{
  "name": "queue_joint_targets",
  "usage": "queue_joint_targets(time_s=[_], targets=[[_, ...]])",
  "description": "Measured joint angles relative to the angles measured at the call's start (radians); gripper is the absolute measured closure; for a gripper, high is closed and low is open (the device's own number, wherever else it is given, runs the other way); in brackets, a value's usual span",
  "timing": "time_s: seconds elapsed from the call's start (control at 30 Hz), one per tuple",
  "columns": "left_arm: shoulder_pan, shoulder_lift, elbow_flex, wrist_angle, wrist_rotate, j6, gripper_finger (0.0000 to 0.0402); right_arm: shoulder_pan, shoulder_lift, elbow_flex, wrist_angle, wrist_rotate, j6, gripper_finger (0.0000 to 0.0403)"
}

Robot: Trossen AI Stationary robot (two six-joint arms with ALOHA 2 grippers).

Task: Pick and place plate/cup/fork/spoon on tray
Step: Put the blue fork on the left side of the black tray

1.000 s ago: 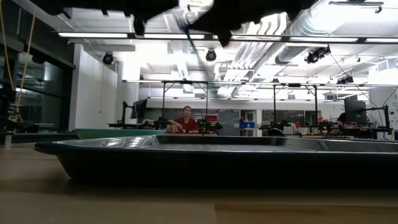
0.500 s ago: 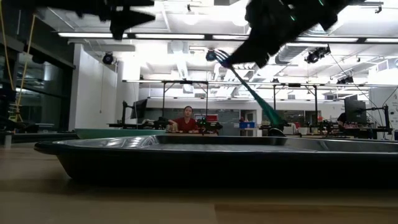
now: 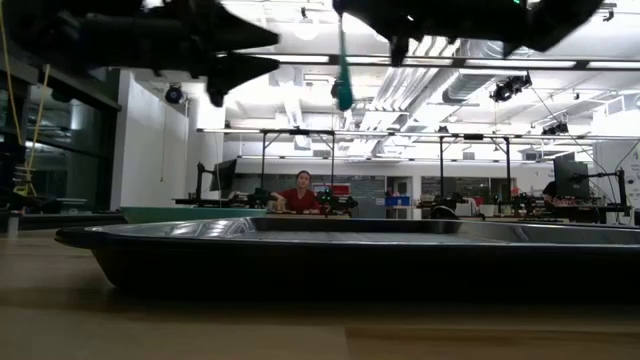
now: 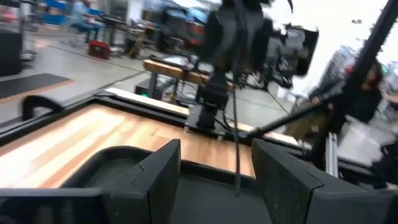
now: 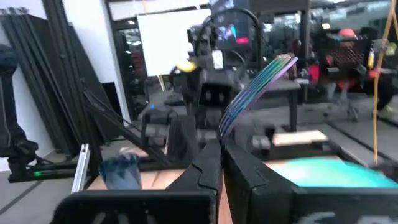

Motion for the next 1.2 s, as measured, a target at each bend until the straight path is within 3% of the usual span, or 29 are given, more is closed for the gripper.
queue_joint_targets(time_s=[0.23, 0.63, 0.8, 1.0, 1.2], targets=[[0.000, 0.159, 0.122, 0.001, 0.089, 0.026, 0.0213, 0.000, 0.091, 0.104, 0.002, 0.000, -0.086, 0.0403], [0.000, 0.261, 0.173, -0.001, 0.083, 0.033, 0.0219, 0.000, 0.103, 0.128, 0.027, -0.018, -0.144, 0.0403], [0.000, 0.251, 0.174, -0.005, 0.081, 0.042, 0.0268, 0.000, 0.103, 0.128, 0.034, -0.016, -0.165, 0.0403], [0.008, 0.252, 0.173, -0.043, 0.075, 0.053, 0.0388, 0.000, 0.103, 0.128, 0.039, -0.014, -0.173, 0.0403], [0.033, 0.251, 0.174, -0.082, 0.064, 0.059, 0.0397, -0.002, 0.103, 0.127, 0.021, -0.001, -0.164, 0.0403]])
